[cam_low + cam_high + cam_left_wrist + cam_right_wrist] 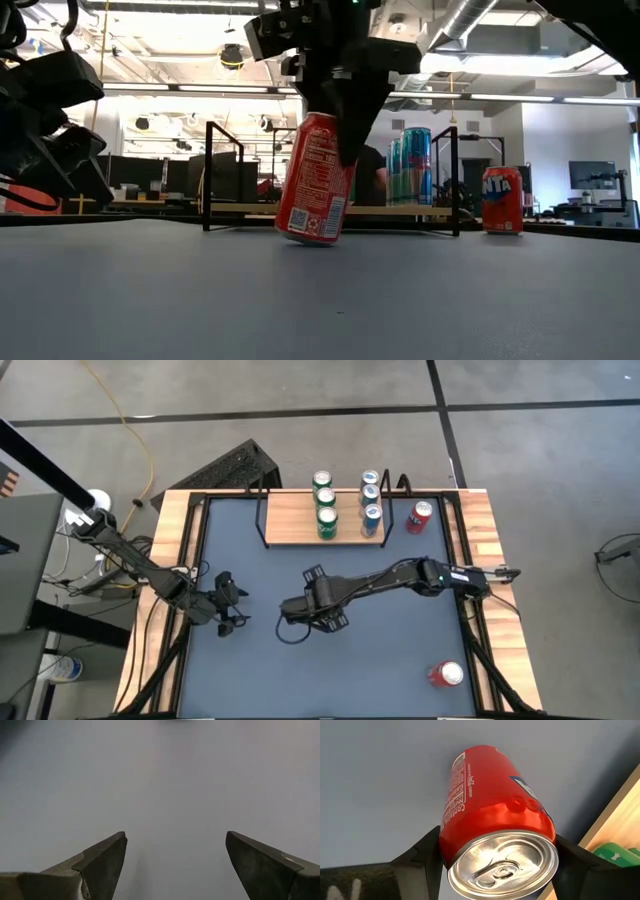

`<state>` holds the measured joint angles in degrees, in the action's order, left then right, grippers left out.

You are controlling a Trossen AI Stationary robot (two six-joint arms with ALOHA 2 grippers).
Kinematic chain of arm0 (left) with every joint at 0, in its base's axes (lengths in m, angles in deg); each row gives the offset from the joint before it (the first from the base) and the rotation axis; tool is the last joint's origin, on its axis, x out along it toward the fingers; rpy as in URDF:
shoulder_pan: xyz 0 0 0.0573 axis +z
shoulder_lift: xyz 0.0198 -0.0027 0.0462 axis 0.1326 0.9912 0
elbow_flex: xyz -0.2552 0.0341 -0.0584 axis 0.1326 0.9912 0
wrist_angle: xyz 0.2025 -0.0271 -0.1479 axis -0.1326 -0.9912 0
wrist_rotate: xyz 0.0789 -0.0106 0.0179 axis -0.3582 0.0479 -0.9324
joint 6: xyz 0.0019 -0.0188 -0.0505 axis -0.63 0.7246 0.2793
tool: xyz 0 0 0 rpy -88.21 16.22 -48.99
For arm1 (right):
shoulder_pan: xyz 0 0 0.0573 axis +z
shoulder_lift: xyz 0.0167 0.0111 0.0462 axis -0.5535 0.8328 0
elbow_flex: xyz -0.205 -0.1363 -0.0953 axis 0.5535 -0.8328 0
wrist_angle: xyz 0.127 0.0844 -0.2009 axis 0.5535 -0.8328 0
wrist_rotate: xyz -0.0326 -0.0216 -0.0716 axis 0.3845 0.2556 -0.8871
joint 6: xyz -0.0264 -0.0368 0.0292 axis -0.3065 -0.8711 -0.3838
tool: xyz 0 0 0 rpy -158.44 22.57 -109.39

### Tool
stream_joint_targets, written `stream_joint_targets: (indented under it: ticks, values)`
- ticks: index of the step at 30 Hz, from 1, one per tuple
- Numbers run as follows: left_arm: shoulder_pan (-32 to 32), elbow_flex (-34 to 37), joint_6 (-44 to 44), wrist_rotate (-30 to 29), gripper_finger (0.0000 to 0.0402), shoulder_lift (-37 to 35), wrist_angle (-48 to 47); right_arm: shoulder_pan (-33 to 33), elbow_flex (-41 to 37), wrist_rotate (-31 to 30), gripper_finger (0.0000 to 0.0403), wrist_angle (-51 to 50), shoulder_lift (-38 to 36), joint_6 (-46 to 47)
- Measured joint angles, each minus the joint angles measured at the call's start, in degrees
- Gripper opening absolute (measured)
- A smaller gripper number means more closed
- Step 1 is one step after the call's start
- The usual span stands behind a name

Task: Place canned beverage on shelf
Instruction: Put the middle red soda can on the shelf

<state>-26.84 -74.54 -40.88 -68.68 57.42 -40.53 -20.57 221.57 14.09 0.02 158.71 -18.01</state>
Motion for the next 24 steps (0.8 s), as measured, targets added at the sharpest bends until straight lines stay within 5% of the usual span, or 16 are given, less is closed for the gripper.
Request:
stream_joint_targets:
  ticks: [24]
  values:
    - [0.0,0.0,1.7,-0.1,0.033,0.0,2.8,-0.5,0.6,-0.6,0.0261,1.2,-0.3,0.1]
